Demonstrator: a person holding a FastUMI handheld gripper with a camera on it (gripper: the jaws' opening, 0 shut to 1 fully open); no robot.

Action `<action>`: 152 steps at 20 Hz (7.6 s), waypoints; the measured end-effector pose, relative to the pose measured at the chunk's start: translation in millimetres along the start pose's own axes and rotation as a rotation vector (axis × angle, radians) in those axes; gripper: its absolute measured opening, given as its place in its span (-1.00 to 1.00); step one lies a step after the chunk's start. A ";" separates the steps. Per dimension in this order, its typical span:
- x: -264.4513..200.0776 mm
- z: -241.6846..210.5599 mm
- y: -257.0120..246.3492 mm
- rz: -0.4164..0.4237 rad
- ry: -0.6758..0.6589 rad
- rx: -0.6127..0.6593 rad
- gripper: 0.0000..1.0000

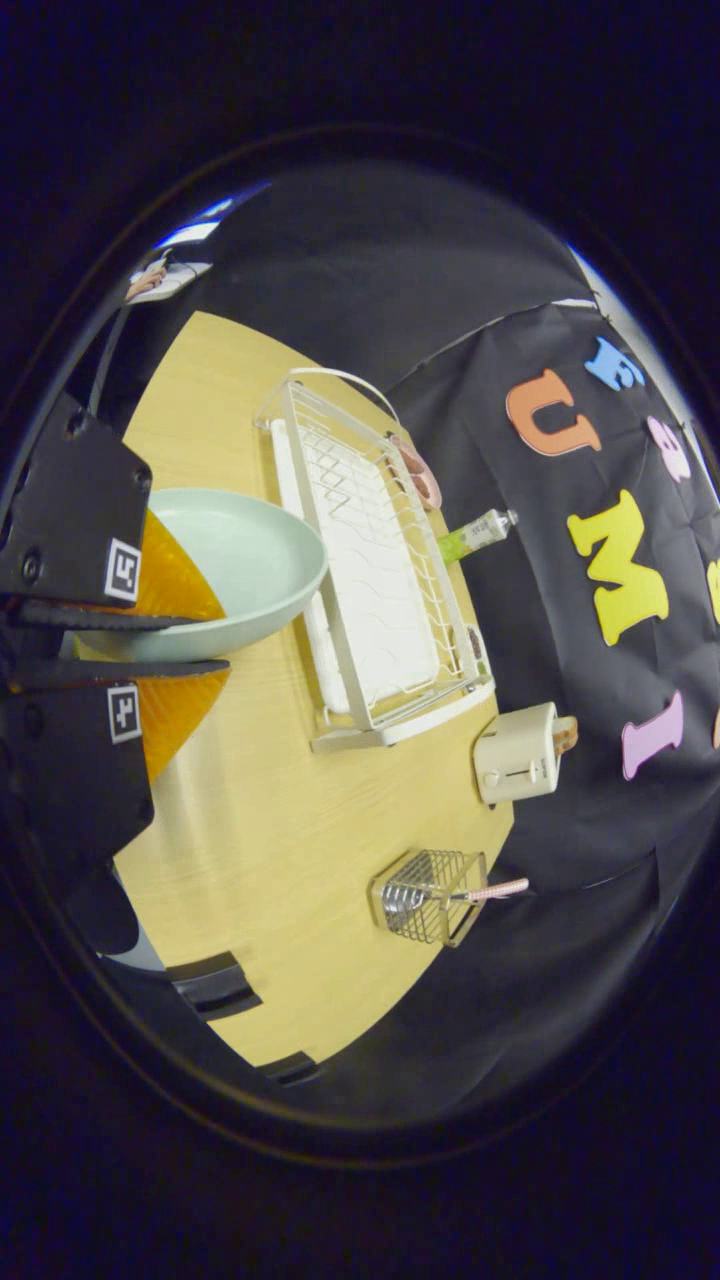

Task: Take the plate from the dish rack, then take the spoon from the basket and place it into the plate.

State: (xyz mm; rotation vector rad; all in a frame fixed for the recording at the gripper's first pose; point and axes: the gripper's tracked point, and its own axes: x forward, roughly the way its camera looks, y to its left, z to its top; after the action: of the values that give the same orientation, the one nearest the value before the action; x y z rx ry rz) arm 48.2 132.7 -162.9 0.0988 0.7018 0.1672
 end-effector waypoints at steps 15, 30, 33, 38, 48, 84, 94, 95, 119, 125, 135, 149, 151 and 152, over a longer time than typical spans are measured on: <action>41.6 -1.3 -51.8 -0.070 -0.060 -0.035 -0.51; -55.2 73.1 -98.1 -0.259 -0.551 -0.214 1.00; -70.5 83.4 -110.0 -0.306 -0.612 -0.263 1.00; -89.4 104.0 -138.6 -0.340 -0.704 -0.266 1.00; -59.2 174.9 -219.1 -0.340 -0.691 -0.179 1.00; -34.9 336.8 -221.7 -0.248 -0.692 -0.050 -0.67; -179.8 319.2 -135.5 -0.155 -0.831 -0.087 -0.67; -188.3 311.3 -123.0 -0.138 -0.838 -0.092 -0.67; -69.0 43.5 64.0 0.107 -0.699 -0.195 -0.67; -21.5 33.7 76.2 0.135 -0.631 -0.094 -0.67; -3.4 29.0 60.8 0.028 -0.644 -0.199 -0.58; -61.4 52.0 0.3 -0.102 -0.698 -0.157 0.84; -79.8 55.5 -3.6 -0.093 -0.721 -0.144 0.94; -88.6 55.6 -5.0 -0.085 -0.721 -0.140 1.00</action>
State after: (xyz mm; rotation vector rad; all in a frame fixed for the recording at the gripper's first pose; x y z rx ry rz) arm 18.4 109.4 -65.2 -0.0085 -0.0257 0.0873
